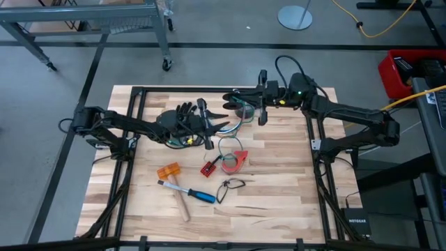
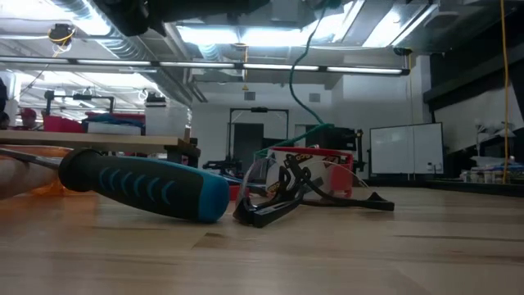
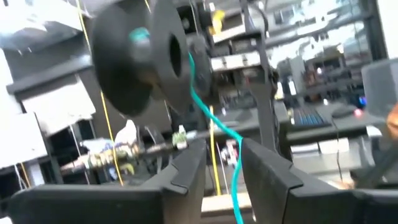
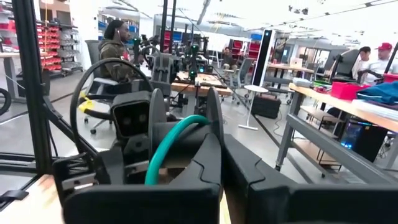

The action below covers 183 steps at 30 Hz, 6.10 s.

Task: Coil cords
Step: Coil the wire onto the spool

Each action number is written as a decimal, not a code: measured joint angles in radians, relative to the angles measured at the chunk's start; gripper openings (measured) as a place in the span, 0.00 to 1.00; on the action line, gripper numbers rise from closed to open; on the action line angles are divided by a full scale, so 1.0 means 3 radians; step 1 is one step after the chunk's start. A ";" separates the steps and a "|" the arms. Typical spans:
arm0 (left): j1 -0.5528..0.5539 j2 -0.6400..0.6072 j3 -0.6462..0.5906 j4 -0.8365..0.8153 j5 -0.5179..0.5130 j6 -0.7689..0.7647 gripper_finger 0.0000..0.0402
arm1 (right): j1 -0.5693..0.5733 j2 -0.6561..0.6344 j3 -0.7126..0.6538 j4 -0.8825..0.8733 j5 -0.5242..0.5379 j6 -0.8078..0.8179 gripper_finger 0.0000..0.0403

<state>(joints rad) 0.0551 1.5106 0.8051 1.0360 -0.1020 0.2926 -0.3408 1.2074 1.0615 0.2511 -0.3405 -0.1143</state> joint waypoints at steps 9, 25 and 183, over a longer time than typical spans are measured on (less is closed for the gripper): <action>0.0000 0.0006 0.0003 0.0449 -0.0020 0.0194 0.20 | 0.0001 -0.0048 0.0000 -0.0004 -0.0061 0.0005 0.00; 0.0022 0.0043 0.0102 0.0587 0.0169 0.0158 0.21 | 0.0021 0.0014 0.0000 0.0155 -0.0216 0.0090 0.00; 0.0404 -0.0462 0.0708 -0.3695 0.1486 -0.0873 0.00 | 0.0075 0.0807 0.0000 -0.0715 -0.0965 0.0440 0.25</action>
<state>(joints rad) 0.1764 1.3720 1.0176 -0.0724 0.3439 0.0307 -0.3183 1.4494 1.0615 0.0367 -0.6300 0.0177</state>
